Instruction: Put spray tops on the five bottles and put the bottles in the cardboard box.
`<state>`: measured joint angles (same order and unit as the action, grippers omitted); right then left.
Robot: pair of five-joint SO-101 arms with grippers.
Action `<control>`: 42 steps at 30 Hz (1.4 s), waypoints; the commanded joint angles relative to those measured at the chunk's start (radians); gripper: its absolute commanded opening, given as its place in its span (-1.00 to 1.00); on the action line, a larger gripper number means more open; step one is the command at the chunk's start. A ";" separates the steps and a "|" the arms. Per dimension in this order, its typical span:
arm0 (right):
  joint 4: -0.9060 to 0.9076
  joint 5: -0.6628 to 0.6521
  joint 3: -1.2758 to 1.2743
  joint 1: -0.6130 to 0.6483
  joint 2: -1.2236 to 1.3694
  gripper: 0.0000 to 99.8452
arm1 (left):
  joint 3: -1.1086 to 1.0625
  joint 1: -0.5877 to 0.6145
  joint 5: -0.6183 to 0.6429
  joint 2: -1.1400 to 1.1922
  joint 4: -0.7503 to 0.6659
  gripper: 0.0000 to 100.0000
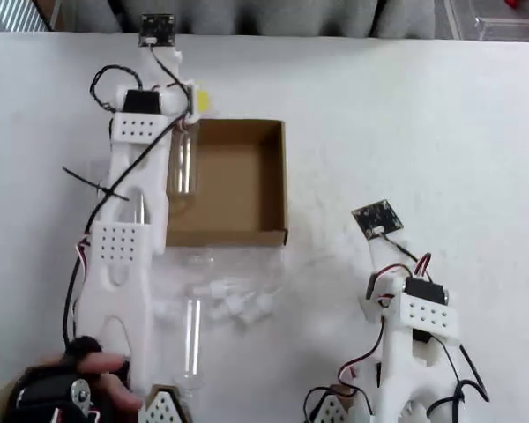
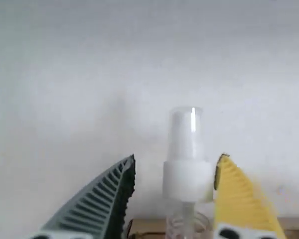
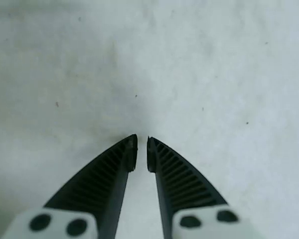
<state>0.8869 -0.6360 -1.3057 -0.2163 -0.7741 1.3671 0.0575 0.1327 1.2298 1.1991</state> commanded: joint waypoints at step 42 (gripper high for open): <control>-0.028 0.002 0.005 0.002 -0.012 -0.97 | 0.305 -0.061 0.072 -0.242 0.537 -0.96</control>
<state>0.8746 -0.6360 -1.3057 -0.2163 -0.7741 1.6172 0.0130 0.1343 1.0794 1.6916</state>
